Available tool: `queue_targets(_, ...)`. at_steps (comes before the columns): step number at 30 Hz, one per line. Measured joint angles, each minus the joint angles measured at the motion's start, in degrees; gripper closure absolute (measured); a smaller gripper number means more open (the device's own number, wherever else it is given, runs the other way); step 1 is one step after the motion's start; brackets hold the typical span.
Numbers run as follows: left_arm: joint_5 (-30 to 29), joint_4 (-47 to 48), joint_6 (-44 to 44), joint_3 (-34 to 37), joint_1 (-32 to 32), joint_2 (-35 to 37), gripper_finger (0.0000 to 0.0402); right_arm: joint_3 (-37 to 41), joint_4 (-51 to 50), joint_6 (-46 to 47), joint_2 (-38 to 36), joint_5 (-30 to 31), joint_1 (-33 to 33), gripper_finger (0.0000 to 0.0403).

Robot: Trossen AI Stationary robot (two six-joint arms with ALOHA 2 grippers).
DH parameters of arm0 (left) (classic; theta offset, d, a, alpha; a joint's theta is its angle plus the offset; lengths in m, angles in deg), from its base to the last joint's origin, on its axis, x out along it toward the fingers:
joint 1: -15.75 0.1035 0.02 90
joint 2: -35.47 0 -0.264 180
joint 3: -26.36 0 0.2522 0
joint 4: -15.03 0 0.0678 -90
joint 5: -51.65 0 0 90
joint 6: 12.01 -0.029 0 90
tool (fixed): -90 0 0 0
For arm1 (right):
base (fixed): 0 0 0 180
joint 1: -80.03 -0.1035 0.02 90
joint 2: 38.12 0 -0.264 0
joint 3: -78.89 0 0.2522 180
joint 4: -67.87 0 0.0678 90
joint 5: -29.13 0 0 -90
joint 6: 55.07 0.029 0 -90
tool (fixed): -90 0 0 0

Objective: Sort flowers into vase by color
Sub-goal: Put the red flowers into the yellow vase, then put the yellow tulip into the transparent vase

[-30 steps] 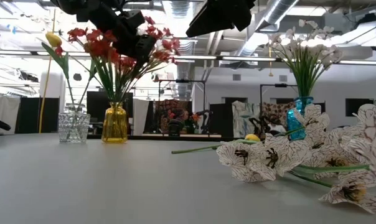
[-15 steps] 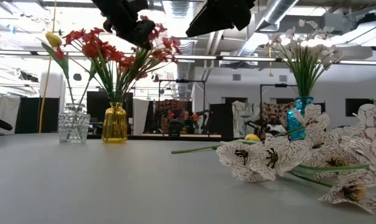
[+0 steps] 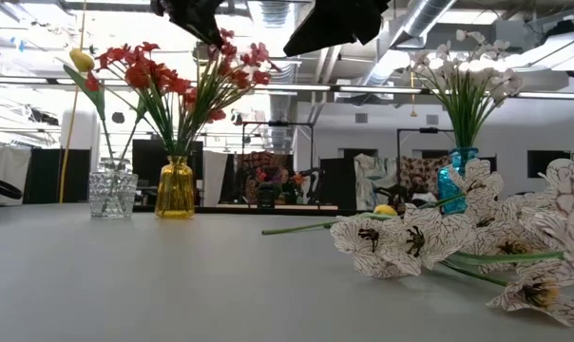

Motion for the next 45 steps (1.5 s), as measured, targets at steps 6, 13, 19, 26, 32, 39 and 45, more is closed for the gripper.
queue_targets(6, 0.0, 1.76, -0.99, -1.37, -4.83, 0.0, 0.0234, 0.01, 0.0, 0.0, 0.0, 0.17, 0.0, 0.0184)
queue_targets(13, 6.9, 1.63, -0.69, -1.39, -11.14, -0.16, 0.0234, 0.02, -0.2, -0.61, -0.35, 0.21, -0.44, 0.0184)
queue_targets(19, 16.7, -1.39, 3.95, 0.28, -14.88, -0.42, 0.0234, 0.04, -0.44, -0.63, -3.54, 0.41, -1.87, 0.0184)
queue_targets(26, 15.98, -3.97, 5.65, 2.25, -18.61, -2.16, 0.0234, 0.04, -2.34, -0.61, -7.05, 0.66, -4.21, 0.0184)
queue_targets(32, 14.15, -5.41, 7.21, 2.26, -20.32, -3.24, 0.0234, 0.04, -3.81, -0.65, -7.62, 0.72, -5.13, 0.0184)
queue_targets(39, 15.6, -9.77, 8.53, 2.26, -23.29, -8.83, 0.0234, 0.04, -6.55, -0.62, -7.7, 1.76, -5.79, 0.0184)
queue_targets(45, 15.65, -16.25, 9.28, 2.28, -23.99, -17.26, 0.0234, 0.04, -8.07, -0.62, -7.8, 3.44, -6.28, 0.0184)
